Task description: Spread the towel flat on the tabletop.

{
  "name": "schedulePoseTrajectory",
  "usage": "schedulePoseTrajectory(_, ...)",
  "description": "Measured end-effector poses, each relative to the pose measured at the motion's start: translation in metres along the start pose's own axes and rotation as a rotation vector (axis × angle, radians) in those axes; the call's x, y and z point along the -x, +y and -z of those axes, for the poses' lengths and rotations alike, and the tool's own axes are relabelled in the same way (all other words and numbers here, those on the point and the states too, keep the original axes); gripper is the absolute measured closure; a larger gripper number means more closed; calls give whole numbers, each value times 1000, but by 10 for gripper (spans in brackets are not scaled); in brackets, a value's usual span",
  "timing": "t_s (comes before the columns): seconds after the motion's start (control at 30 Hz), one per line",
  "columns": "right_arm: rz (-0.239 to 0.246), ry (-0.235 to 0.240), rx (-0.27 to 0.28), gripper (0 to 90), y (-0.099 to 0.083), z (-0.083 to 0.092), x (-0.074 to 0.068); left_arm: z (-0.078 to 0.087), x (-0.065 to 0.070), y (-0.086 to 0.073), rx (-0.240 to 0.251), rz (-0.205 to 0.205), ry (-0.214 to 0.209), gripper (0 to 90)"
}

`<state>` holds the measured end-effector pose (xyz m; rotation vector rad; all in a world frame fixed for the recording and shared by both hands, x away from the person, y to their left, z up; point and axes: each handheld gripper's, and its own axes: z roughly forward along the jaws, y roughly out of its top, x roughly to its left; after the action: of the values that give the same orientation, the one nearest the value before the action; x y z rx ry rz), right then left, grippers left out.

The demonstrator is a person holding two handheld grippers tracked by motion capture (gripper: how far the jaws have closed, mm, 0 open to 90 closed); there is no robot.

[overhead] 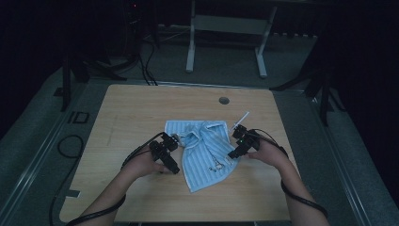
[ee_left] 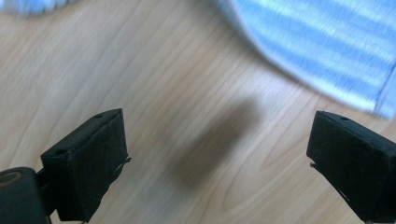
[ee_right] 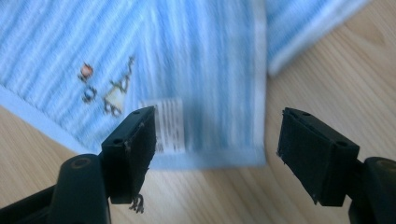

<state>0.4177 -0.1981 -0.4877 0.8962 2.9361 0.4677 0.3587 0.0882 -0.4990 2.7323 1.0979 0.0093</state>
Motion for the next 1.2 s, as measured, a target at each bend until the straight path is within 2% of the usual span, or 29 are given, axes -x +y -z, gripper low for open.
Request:
schedulePoseTrajectory(0.03, 17, -6, 1, 276, 6, -2, 0, 0, 1, 3, 2, -7, 2, 59)
schedulePoseTrajectory(0.1, 21, 4, -5, 280, 14, -4, 1, -1, 4, 10, 0, -22, 3, 60)
schedulePoseTrajectory(0.13, 25, 2, -7, 281, 18, -5, 1, -1, 5, 13, 9, -23, -2, 76)
schedulePoseTrajectory(0.2, 32, 11, -13, 304, 27, -8, 2, -1, 8, 22, 2, -46, 21, 143)
schedulePoseTrajectory(0.27, 46, 6, -19, 314, 36, -10, 2, -2, 11, 33, -3, -53, 47, 143)
schedulePoseTrajectory(0.33, 50, 3, -26, 318, 45, -12, 2, -2, 13, 43, 8, -57, 53, 145)
schedulePoseTrajectory(0.4, 49, 9, -31, 322, 53, -14, 3, 0, 15, 53, 19, -61, 54, 197)
schedulePoseTrajectory(0.53, 54, 6, -51, 334, 68, -19, 4, 2, 15, 73, 40, -65, 66, 239)
schedulePoseTrajectory(0.6, 45, 17, -47, 353, 74, -20, 5, 3, 12, 82, 56, -43, 75, 247)
schedulePoseTrajectory(0.67, 39, 23, -47, 362, 79, -22, 7, 4, 9, 89, 86, -16, 87, 304)
schedulePoseTrajectory(0.73, 22, 26, -38, 400, 83, -24, 8, 3, 5, 95, 111, 9, 80, 313)
schedulePoseTrajectory(0.77, 11, 29, -30, 416, 84, -25, 8, 2, 3, 97, 115, 19, 90, 314)
schedulePoseTrajectory(0.87, 3, 22, -26, 518, 84, -27, 10, -4, -1, 102, 123, 31, 99, 333)
schedulePoseTrajectory(0.93, -4, 28, -31, 674, 83, -27, 10, -7, -4, 103, 140, 36, 111, 421)
schedulePoseTrajectory(1.03, 2, 16, -25, 820, 80, -25, 10, -11, -6, 101, 148, 7, 119, 561)
schedulePoseTrajectory(1.07, 4, 13, -21, 851, 79, -24, 10, -12, -7, 100, 158, 14, 90, 647)
schedulePoseTrajectory(1.1, 2, 9, -16, 867, 78, -22, 10, -11, -8, 99, 165, 8, 82, 746)
schedulePoseTrajectory(1.13, 2, 7, -12, 872, 77, -21, 9, -10, -7, 97, 171, 3, 92, 819)
schedulePoseTrajectory(1.17, 8, 9, -5, 874, 76, -19, 8, -8, -7, 97, 176, 5, 94, 875)
schedulePoseTrajectory(1.2, 14, 12, -3, 875, 75, -18, 7, -6, -6, 96, 175, -1, 92, 877)
